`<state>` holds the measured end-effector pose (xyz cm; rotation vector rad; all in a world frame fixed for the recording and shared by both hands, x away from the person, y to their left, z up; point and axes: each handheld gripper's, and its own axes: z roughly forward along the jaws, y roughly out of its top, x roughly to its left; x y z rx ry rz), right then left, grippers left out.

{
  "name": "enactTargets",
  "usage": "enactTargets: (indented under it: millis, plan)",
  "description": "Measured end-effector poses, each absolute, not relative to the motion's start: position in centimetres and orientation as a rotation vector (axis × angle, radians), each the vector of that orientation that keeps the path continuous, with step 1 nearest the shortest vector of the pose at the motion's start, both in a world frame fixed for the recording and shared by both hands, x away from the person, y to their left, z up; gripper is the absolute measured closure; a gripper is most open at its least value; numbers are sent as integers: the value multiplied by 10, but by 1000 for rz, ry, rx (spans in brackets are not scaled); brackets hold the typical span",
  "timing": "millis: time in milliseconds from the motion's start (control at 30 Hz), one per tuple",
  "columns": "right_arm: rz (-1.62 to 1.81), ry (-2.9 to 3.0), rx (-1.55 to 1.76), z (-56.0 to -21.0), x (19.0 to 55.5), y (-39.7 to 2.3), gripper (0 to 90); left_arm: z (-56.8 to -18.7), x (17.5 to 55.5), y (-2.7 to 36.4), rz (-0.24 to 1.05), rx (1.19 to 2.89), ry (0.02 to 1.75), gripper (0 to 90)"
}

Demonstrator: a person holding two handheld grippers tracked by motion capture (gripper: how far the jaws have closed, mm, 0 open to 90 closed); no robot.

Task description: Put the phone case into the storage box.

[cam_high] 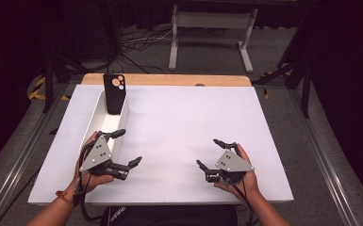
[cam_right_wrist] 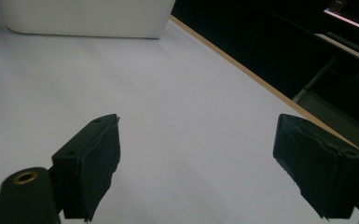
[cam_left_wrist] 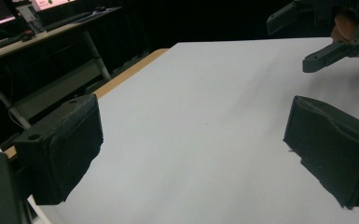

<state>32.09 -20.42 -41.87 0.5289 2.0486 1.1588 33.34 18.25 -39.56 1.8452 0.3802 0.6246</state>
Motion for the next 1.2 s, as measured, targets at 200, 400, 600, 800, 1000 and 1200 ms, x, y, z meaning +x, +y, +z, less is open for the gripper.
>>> enactTargets:
  millis: [200,400,600,800,1000,1200]
  plan:
    - [1167,2045,531,-418,320,-205,155,-400,327,183,587,1865,388,52]
    - [1172,2040,537,-417,319,-206,155,-407,323,184,574,1878,390,47]
    - [1167,2040,533,-418,319,-206,155,-415,321,188,602,1919,395,47]
    - [1166,2042,530,-418,317,-206,155,-426,317,195,595,1937,422,48]
    - [1172,2032,543,-416,317,-208,155,-435,316,202,593,1967,448,45]
    - [1165,2035,542,-418,316,-209,155,-440,308,204,621,1933,447,53]
